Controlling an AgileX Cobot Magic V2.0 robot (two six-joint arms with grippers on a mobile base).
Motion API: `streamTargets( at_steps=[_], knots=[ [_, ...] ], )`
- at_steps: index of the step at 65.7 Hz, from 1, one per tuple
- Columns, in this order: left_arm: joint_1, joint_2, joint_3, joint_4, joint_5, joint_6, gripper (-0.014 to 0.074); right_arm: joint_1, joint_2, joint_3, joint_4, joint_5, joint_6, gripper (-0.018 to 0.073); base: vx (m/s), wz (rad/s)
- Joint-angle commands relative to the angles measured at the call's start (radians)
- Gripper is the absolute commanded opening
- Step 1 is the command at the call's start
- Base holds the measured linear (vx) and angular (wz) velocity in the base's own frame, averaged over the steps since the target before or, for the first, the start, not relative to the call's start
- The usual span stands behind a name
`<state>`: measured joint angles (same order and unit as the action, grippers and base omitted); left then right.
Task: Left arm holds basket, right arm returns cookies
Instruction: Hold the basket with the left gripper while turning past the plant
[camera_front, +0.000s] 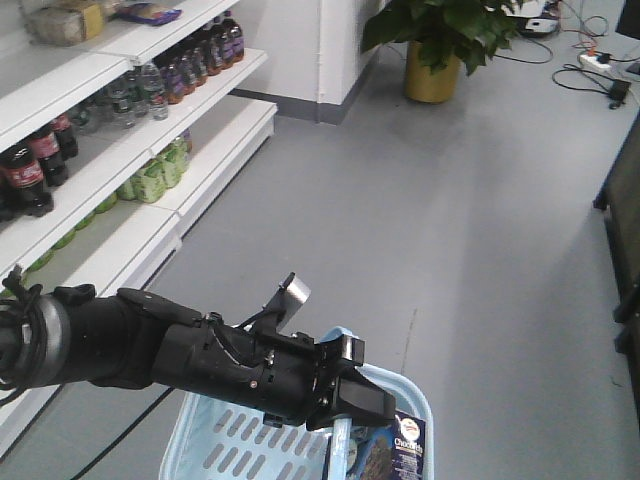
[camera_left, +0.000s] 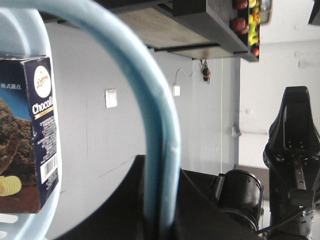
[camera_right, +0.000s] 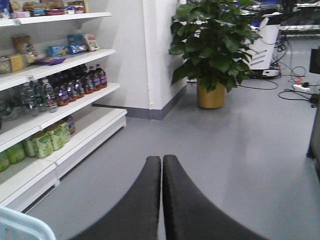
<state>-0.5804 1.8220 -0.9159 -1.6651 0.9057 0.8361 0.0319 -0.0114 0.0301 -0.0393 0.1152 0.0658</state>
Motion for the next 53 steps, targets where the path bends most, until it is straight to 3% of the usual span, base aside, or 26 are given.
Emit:
streamTargets(
  at_steps=[1, 53],
  knots=[
    [-0.001, -0.057, -0.024, -0.064, 0.073, 0.008, -0.0006, 0.001, -0.01, -0.002, -0.007, -0.077, 0.0, -0.0008, 0.1, -0.49],
    [-0.001, -0.057, -0.024, -0.064, 0.073, 0.008, -0.0006, 0.001, -0.01, -0.002, -0.007, -0.077, 0.0, -0.0008, 0.09, -0.39]
  ],
)
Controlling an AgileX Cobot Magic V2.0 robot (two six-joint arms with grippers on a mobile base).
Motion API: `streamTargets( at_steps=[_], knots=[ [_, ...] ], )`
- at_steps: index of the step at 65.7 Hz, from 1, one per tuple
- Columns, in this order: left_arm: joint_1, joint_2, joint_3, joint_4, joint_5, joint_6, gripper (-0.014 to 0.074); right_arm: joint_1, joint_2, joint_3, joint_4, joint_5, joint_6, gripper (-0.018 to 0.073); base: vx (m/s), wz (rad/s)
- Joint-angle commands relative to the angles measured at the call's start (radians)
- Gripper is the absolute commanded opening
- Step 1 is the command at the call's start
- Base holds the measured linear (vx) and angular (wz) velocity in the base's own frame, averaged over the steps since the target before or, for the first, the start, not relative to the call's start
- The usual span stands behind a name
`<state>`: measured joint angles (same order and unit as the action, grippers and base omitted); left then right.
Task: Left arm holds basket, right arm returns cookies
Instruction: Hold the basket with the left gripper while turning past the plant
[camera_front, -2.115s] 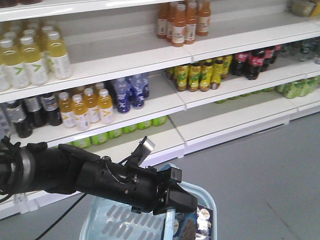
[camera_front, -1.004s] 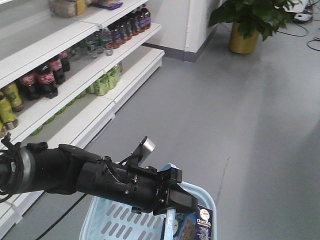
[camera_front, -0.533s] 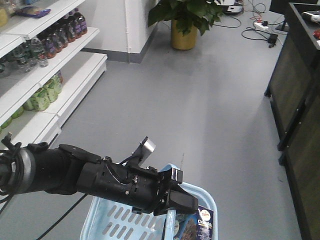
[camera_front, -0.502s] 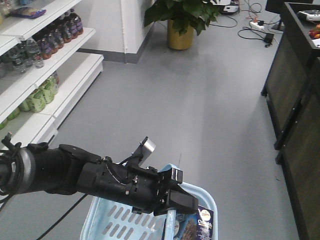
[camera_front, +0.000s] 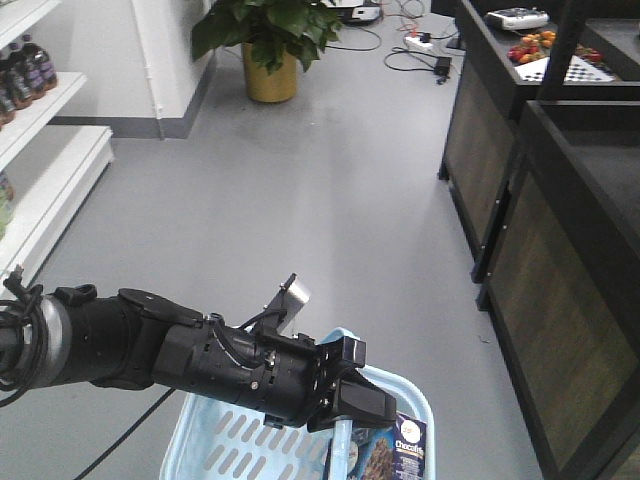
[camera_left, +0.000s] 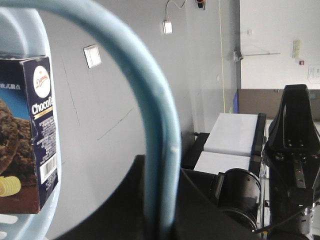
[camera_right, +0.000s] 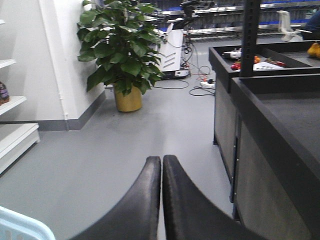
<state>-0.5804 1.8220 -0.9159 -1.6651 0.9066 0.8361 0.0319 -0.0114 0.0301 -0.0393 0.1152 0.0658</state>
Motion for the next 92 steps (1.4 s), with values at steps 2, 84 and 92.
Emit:
streamTargets(
  at_steps=[2, 84, 92],
  knots=[
    [-0.001, -0.057, -0.024, -0.064, 0.072, 0.008, -0.0006, 0.001, -0.01, -0.002, -0.007, -0.077, 0.0, -0.0008, 0.11, -0.28],
    [-0.001, -0.057, -0.024, -0.064, 0.072, 0.008, -0.0006, 0.001, -0.01, -0.002, -0.007, -0.077, 0.0, -0.0008, 0.23, 0.03],
    [-0.001, -0.057, -0.024, -0.064, 0.072, 0.008, -0.0006, 0.001, -0.01, -0.002, -0.007, -0.077, 0.0, -0.0008, 0.27, -0.01]
  ],
)
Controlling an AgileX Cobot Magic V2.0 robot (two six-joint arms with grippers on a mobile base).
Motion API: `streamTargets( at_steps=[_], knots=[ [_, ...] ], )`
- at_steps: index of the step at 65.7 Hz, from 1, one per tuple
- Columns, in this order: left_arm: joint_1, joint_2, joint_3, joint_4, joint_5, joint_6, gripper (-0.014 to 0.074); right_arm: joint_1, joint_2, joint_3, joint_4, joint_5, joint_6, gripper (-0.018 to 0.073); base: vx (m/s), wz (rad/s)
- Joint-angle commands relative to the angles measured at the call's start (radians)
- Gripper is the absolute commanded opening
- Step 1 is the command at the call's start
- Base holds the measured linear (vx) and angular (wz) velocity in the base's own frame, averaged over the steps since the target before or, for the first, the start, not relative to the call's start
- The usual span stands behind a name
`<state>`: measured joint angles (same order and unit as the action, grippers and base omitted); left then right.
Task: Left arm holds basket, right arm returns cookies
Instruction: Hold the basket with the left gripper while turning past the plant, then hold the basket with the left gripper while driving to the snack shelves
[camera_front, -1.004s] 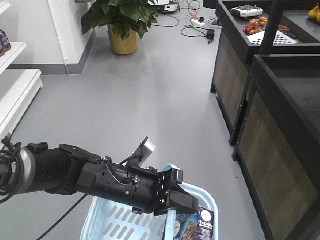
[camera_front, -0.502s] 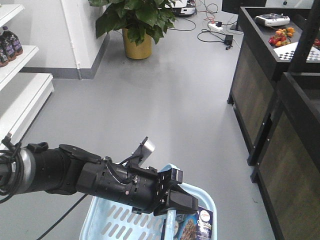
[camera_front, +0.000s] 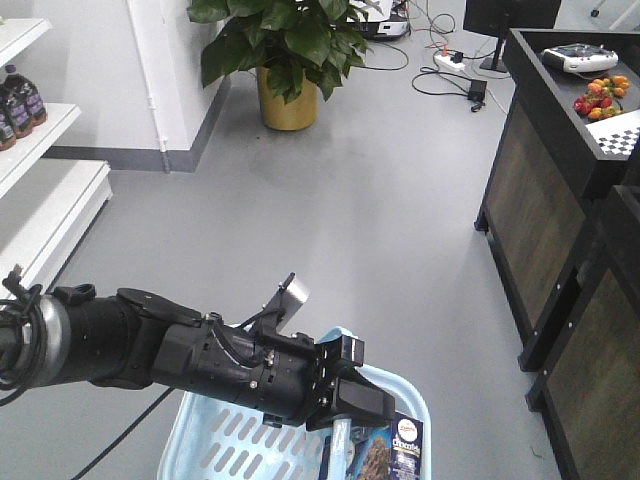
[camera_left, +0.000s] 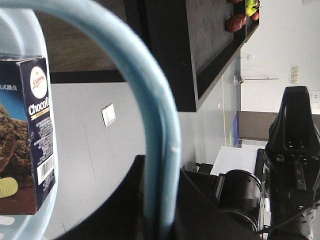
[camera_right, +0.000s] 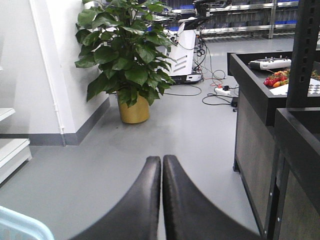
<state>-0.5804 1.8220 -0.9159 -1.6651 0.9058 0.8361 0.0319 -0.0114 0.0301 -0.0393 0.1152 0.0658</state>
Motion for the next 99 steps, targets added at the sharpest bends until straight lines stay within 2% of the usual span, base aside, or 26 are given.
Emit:
streamTargets(
  at_steps=[1, 63, 99],
  knots=[
    [-0.001, -0.057, -0.024, -0.064, 0.072, 0.008, -0.0006, 0.001, -0.01, -0.002, -0.007, -0.077, 0.0, -0.0008, 0.27, -0.06],
    [-0.001, -0.057, -0.024, -0.064, 0.072, 0.008, -0.0006, 0.001, -0.01, -0.002, -0.007, -0.077, 0.0, -0.0008, 0.3, -0.13],
    [-0.001, -0.057, -0.024, -0.064, 0.072, 0.008, -0.0006, 0.001, -0.01, -0.002, -0.007, -0.077, 0.0, -0.0008, 0.3, 0.27]
  ],
)
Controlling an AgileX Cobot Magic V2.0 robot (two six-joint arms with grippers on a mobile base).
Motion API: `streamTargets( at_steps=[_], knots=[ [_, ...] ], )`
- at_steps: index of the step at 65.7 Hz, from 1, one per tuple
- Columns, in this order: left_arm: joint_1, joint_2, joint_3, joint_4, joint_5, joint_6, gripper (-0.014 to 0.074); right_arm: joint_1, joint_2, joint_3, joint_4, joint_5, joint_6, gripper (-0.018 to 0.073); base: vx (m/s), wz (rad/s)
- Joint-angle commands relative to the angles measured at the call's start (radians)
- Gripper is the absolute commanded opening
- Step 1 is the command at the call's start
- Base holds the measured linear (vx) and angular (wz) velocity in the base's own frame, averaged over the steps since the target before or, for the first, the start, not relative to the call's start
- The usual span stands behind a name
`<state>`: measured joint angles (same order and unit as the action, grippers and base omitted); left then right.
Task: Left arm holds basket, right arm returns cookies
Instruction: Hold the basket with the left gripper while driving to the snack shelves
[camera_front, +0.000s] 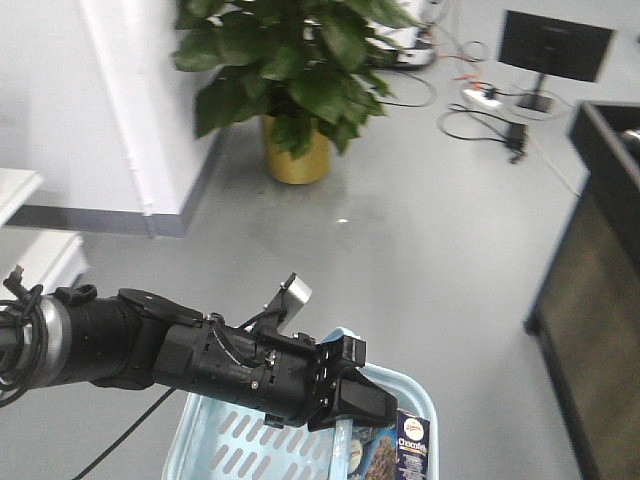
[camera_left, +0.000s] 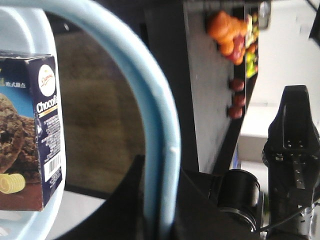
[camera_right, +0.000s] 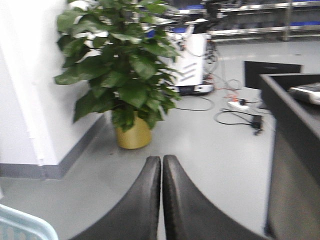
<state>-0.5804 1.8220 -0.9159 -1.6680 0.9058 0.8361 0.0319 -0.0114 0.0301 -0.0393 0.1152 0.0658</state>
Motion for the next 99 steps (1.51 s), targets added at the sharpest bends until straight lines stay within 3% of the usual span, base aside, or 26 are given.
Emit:
streamTargets(
  at_steps=[1, 99],
  knots=[
    [-0.001, -0.057, -0.024, -0.061, 0.072, 0.008, -0.0006, 0.001, -0.01, -0.002, -0.007, -0.077, 0.0, -0.0008, 0.29, 0.63],
    [-0.001, -0.057, -0.024, -0.061, 0.071, 0.008, -0.0006, 0.001, -0.01, -0.002, -0.007, -0.077, 0.0, -0.0008, 0.2, 0.63]
  ],
)
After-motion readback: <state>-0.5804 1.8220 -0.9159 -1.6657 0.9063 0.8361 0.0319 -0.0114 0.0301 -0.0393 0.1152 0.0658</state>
